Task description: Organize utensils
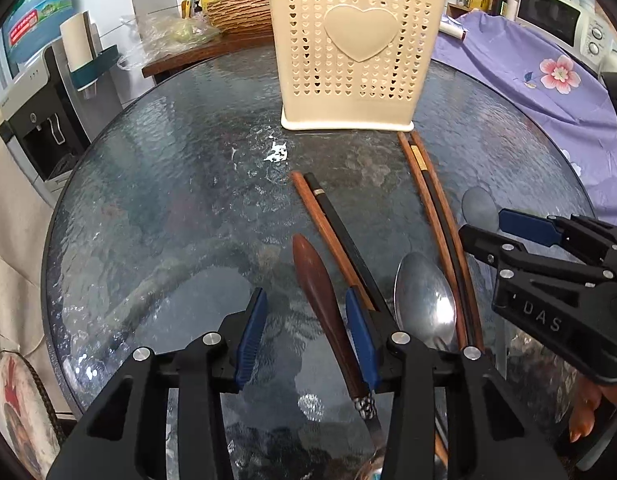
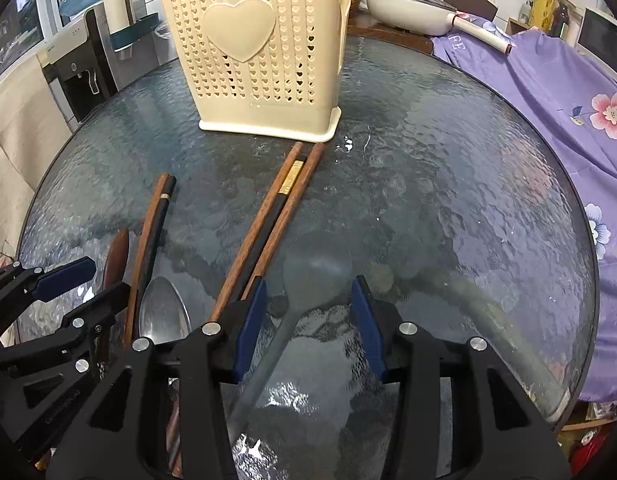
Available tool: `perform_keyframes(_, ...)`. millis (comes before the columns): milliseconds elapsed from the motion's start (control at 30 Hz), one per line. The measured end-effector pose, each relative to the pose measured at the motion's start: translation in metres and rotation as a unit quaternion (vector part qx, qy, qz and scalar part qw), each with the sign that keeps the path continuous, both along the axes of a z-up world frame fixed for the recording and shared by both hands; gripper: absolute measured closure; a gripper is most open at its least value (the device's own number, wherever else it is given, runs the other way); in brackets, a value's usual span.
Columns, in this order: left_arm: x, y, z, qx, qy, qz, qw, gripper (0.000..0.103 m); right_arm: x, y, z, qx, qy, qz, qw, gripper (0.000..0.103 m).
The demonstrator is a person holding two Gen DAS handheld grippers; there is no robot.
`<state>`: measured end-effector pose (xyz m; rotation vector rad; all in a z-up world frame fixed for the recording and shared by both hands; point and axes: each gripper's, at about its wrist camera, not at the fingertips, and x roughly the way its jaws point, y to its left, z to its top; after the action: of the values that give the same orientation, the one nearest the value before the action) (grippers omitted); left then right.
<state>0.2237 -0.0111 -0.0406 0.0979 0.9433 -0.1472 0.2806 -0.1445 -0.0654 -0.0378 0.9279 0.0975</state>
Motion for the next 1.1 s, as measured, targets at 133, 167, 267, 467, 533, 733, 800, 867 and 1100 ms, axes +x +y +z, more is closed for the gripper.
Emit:
perform_keyframes(133,0.005,0.0,0.0,0.001,-0.001,0.002,1.0,0.065,0.004,0.002,0.001,-0.001,0.001,-0.002,1.0,0.058)
perform_keyframes(167,0.006,0.0,0.0,0.001,-0.001,0.002,1.0,0.065,0.005,0.001,0.0,-0.001,0.002,-0.002,1.0,0.058)
perform_keyframes(267,0.009,0.0,0.001,0.0,0.0,0.005,1.0,0.067,0.008,0.002,0.001,-0.002,0.002,-0.003,1.0,0.058)
perform_keyframes(467,0.011,-0.003,0.001,0.001,0.001,0.006,1.0,0.081,0.007,0.0,0.001,-0.002,-0.003,-0.002,1.0,0.066)
perform_keyframes(533,0.012,-0.003,0.001,0.001,0.002,0.008,1.0,0.083,0.007,0.001,0.001,-0.002,-0.004,0.0,1.0,0.066)
perform_keyframes(733,0.014,-0.004,0.002,-0.006,0.004,0.011,0.9999,0.084,0.008,-0.003,0.002,0.02,-0.01,0.011,1.0,0.066)
perform_keyframes(800,0.015,-0.003,0.004,-0.015,0.006,0.009,0.9998,0.085,0.007,-0.005,0.007,0.029,-0.021,0.014,0.999,0.066)
perform_keyframes(867,0.015,-0.004,0.008,-0.016,-0.002,0.009,0.9998,0.085,0.003,-0.006,0.016,0.038,-0.042,0.021,0.998,0.066)
perform_keyframes(1100,0.009,0.003,0.037,-0.031,-0.044,0.011,0.9985,0.087,-0.011,-0.013,0.042,0.074,-0.087,0.05,0.992,0.067)
